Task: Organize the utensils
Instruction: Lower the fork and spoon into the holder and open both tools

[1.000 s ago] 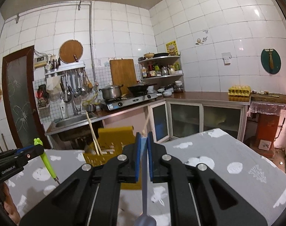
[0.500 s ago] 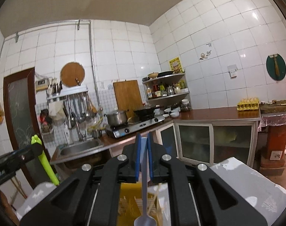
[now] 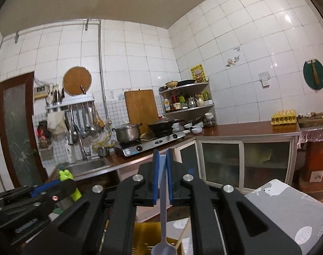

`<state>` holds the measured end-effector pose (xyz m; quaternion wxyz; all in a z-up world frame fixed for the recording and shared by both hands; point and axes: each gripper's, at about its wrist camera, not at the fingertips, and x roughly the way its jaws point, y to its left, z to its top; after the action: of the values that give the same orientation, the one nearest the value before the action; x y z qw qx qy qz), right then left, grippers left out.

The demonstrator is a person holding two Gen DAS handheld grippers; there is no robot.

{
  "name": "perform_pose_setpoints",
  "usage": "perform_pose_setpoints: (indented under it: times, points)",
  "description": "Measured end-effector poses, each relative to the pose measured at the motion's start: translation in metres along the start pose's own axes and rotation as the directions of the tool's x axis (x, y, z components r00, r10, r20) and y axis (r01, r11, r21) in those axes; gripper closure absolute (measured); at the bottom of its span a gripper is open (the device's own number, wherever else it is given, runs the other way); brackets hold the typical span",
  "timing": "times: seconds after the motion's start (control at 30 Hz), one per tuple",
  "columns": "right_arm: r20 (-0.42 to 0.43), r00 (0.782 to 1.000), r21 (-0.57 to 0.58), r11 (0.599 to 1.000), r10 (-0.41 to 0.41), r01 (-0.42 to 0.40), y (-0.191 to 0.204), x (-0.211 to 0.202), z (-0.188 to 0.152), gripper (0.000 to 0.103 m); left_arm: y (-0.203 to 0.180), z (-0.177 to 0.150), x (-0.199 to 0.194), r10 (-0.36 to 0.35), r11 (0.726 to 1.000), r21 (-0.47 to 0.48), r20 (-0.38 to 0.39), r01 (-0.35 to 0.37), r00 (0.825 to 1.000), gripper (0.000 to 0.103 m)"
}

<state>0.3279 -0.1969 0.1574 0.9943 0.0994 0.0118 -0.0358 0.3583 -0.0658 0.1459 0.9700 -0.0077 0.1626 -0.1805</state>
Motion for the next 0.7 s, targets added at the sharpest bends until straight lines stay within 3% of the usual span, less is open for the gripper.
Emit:
perform_pose_setpoints:
  times: [0.3,0.57,0.6,0.63,0.7]
  points:
    - [-0.129,0.991,-0.087,0.996,-0.027,0.016,-0.005,0.008,-0.032,0.095,0.012,-0.038,0.029,0.016,1.000,0.010,-0.123,-0.015,0.992,0.086]
    - [-0.298,0.952,-0.124,0.992,-0.074,0.038,-0.020,0.013,-0.043,0.093,0.031,-0.036,0.000,0.029,0.999,-0.037,-0.174,-0.036,0.984,0.083]
    - [-0.311,0.947,-0.115,0.993,-0.075,0.041,-0.022,0.009,-0.039,0.086,0.033,-0.032,-0.010,0.041,0.998,-0.034,-0.168,-0.048,0.985,0.080]
    - [-0.319,0.945,-0.106,0.993,-0.075,0.043,-0.023,0.006,-0.036,0.066,0.033,-0.031,-0.019,0.051,0.998,-0.031,-0.160,-0.057,0.986,0.072]
    - [-0.329,0.940,-0.092,0.994,-0.088,0.061,-0.028,-0.005,-0.025,0.049,0.035,-0.025,-0.036,0.067,0.997,-0.030,-0.145,-0.072,0.987,0.054]
